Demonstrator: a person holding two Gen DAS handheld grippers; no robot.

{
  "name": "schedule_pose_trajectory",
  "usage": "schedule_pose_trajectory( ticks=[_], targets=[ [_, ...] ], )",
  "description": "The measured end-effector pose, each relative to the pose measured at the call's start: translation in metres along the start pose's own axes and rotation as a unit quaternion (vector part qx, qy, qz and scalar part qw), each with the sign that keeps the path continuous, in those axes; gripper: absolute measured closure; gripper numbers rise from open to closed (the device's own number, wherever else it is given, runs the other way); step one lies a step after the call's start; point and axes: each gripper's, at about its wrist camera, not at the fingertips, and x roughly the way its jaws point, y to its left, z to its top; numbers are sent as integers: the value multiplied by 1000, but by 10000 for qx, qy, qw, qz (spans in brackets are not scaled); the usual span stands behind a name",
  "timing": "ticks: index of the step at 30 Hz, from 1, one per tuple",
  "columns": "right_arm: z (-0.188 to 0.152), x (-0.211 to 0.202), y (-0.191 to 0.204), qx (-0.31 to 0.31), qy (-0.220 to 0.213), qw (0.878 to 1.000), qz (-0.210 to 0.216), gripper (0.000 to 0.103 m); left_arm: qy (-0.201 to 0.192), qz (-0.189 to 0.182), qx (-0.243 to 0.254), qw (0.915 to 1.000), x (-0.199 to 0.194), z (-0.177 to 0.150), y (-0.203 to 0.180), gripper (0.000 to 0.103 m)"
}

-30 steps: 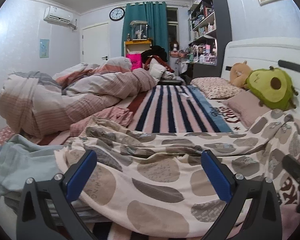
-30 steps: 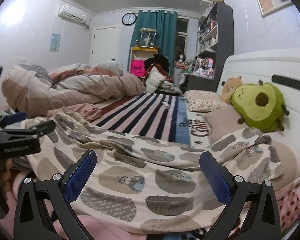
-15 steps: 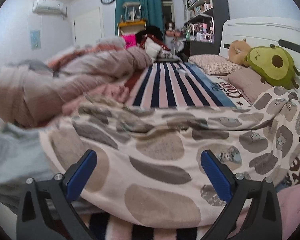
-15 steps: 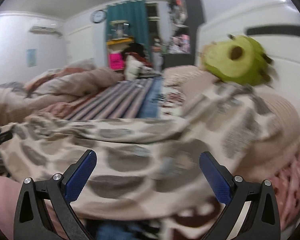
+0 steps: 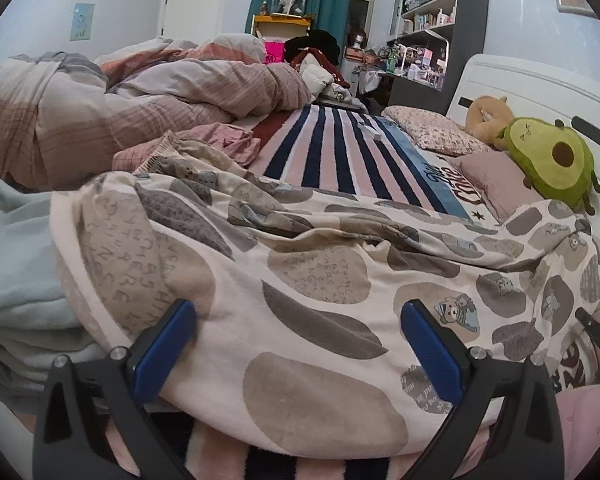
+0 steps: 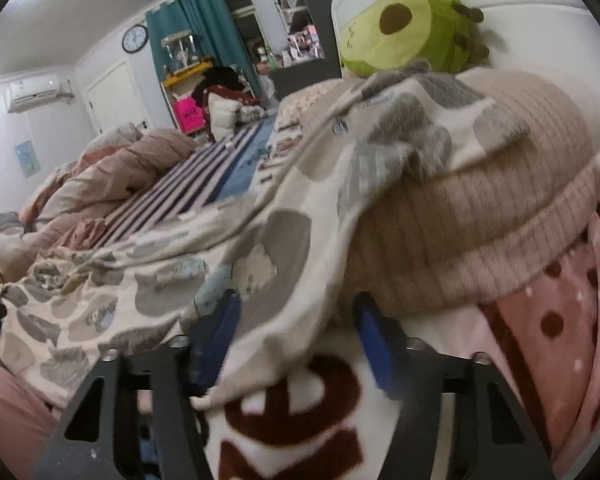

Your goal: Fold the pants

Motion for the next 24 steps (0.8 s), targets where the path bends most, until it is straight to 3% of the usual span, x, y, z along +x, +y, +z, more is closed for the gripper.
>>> schedule_pose_trajectory(
  ticks=[3,7,8,15,20,24],
  targets=[
    [13,1,3,-24,-228,9997,106,70,-107,86,-24,9999,-8,3,5,10],
    [30,12,3,-169,-269,9995,-5,95,-133,124,-98,9998,-17,6,17,10],
    [32,15,2,-170,-246,9995,-46,97,-117,132,-123,9998,-19,5,19,10],
    [45,-5,0,-91,-702,9972,242,97,206,-5,-286,9994,-28,-13,23,16],
    [51,-11,-1,-231,-686,9972,179,98,564,-238,-297,9977,-21,-31,18,24],
    [47,-7,1,-290,-551,9978,221,98,825,-482,-531,9940,-8,-44,16,36]
  ],
)
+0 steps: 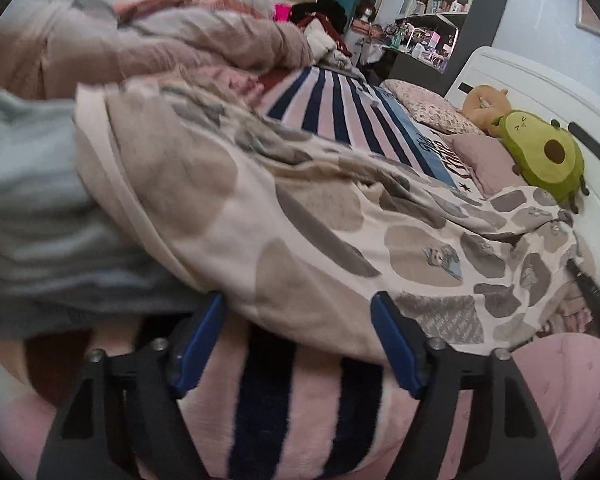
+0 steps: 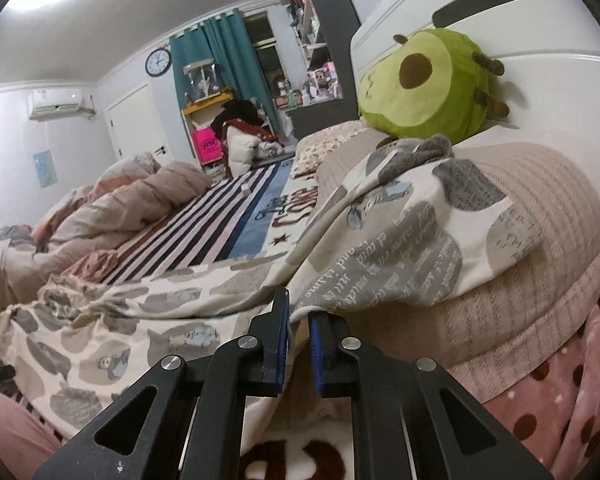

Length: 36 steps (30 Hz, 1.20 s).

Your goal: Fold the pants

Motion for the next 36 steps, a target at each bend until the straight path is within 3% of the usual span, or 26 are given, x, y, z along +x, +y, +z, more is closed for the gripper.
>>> schedule_pose_trajectory(
  ticks=[4,6,9,11,12,13,15,16,25,29,30,31,32,33,36],
  targets=[
    [-12,11,3,5,373,9992,138,92,144,-53,-25,9999,6,-7,-3,37],
    [-18,14,2,50,508,9985,219,77,125,-101,-81,9998,6,-7,-1,37],
    [-28,18,4,131,698,9968,374,75,-29,-339,-122,9993,4,-1,-1,40],
    [-31,22,6,95,783,9960,423,75,-145,-362,12,9992,2,5,-7,57],
    [-31,23,7,54,794,9959,432,78,-211,-316,107,9992,1,8,-10,70],
    [-30,24,9,17,780,9961,414,87,-258,-287,178,9991,2,12,-12,84],
    [-27,23,9,2,731,9966,385,98,-344,-269,273,9987,0,24,-13,95],
    [-23,22,9,-6,666,9972,354,99,-387,-285,342,9983,-1,29,-14,97],
    [13,21,11,-308,421,9983,260,100,-819,-224,882,9925,-16,75,-26,100],
    [13,29,7,-146,703,9971,235,96,-812,-274,1033,9910,-14,85,-30,100],
    [12,31,5,-65,772,9967,224,88,-792,-321,1026,9910,-13,84,-29,100],
    [8,30,2,65,797,9965,255,70,-771,-347,1011,9913,-11,83,-29,100],
    [5,28,0,164,789,9963,301,61,-759,-361,979,9916,-10,82,-27,100],
    [2,26,-3,273,805,9958,351,56,-748,-377,933,9921,-9,81,-25,100],
    [-10,30,-8,692,1123,9891,653,56,-712,-437,850,9929,-8,78,-18,100]
  ],
)
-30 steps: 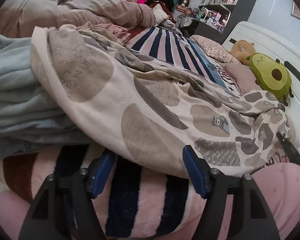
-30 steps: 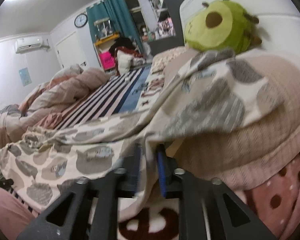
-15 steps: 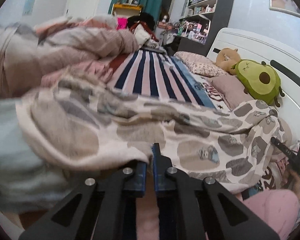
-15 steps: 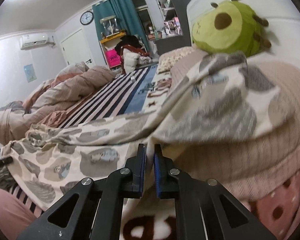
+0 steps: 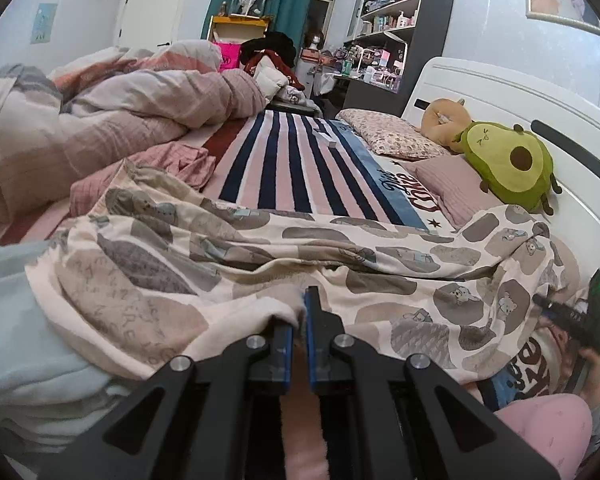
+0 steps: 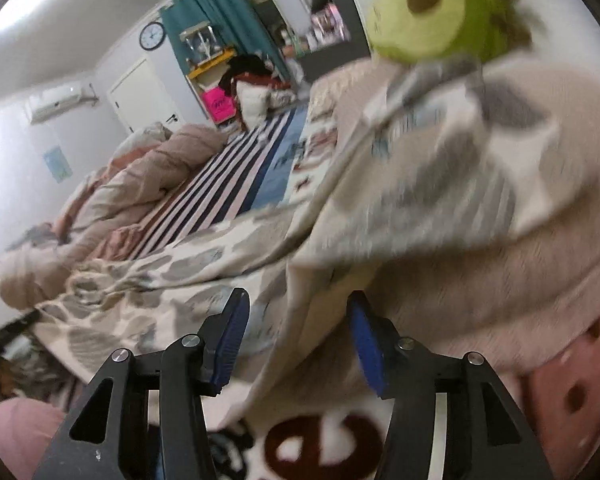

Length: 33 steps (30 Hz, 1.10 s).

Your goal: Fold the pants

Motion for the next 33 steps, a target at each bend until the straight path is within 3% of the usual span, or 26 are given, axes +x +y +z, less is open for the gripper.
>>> schedule_pose_trajectory(
  ticks=[5,6,7,8,12,18,25,33],
  targets=[
    [-12,24,6,27,252,9996,87,59,-2,-31,-44,10000,-1,-4,5,100],
    [-11,28,7,40,242,9996,121,71,-18,-38,-57,10000,-2,-4,6,100],
    [-10,32,8,77,256,9996,105,97,-37,-40,-69,10000,-3,-4,7,100],
    [-9,36,10,86,285,9996,31,101,-68,-45,-69,9999,-6,-3,8,100],
    [3,25,20,-10,-90,9999,117,101,-200,30,34,9998,-12,9,8,100],
    [53,9,34,-375,-521,9978,146,101,-214,208,389,9988,3,47,4,100],
    [108,39,51,-1018,-316,9942,-148,101,96,504,648,9966,59,93,10,100],
    [139,93,60,-1626,69,9844,-666,101,554,690,900,9920,139,130,17,100]
  ],
)
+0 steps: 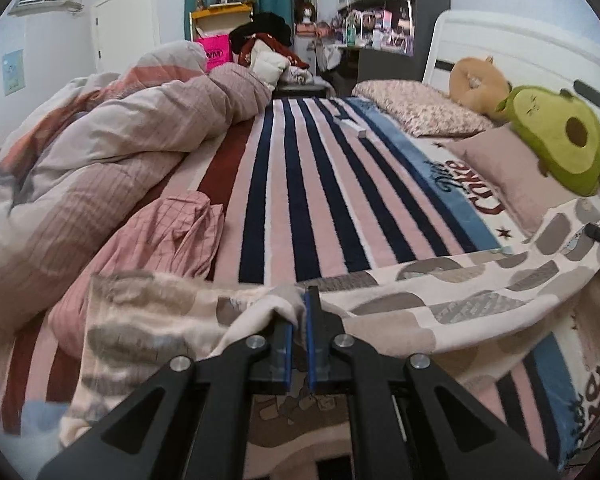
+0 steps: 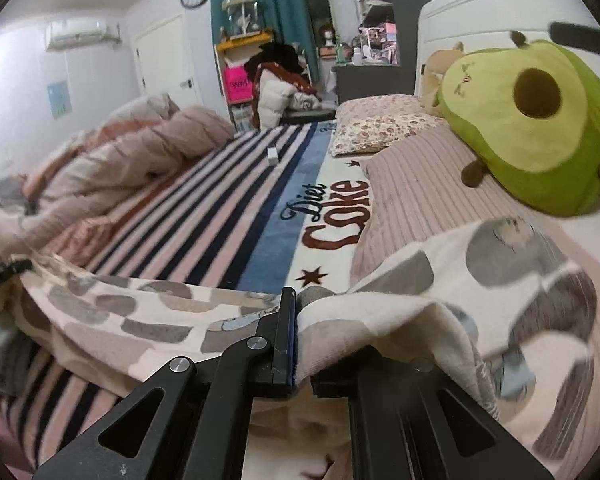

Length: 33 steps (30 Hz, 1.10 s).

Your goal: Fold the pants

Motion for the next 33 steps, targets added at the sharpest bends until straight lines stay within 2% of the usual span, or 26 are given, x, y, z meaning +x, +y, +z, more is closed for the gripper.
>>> schedule_pose_trajectory(
  ticks=[6,7,8,9,10,11,14,18,20,21,22,25,27,29,32,33],
  targets=[
    [10,36,1,-346,256,9985,-336,99,364,267,103,9989,50,20,-1,98],
    [10,41,1,-369,320,9981,-365,89,483,302,117,9983,60,20,-1,91],
    [10,48,-1,-347,403,9979,-368,79,586,292,122,9978,67,20,-1,83],
    [8,54,-3,-288,462,9979,-348,55,677,225,113,9974,73,18,-1,48],
    [6,57,-5,-236,460,9982,-316,37,720,123,114,9973,77,17,-1,17],
    [5,59,-5,-210,431,9984,-295,35,625,192,134,9978,76,16,-1,12],
    [-3,61,-4,-319,380,9977,-460,34,410,615,343,9967,63,19,0,12],
    [-5,55,-2,-315,342,9981,-392,34,271,630,267,9973,33,26,15,11],
    [-4,45,0,-357,250,9983,-394,30,245,758,317,9963,19,26,23,9],
    [-3,42,1,-389,231,9982,-389,22,285,807,403,9955,14,25,25,9],
    [-2,40,1,-416,249,9982,-345,19,363,815,515,9947,11,21,26,9],
    [-4,33,1,-338,396,9984,-230,19,764,870,1085,9873,12,1,23,9],
    [-7,29,2,-290,431,9984,-219,19,995,1165,1457,9774,19,-16,21,9],
    [-11,22,4,-289,421,9984,-225,19,1167,1363,1625,9702,28,-30,24,9],
    [-16,13,8,-281,390,9986,-226,19,1358,1464,1678,9654,40,-40,30,11],
    [-17,11,10,-270,388,9987,-212,19,1408,1588,1689,9625,43,-42,32,20]
  ],
)
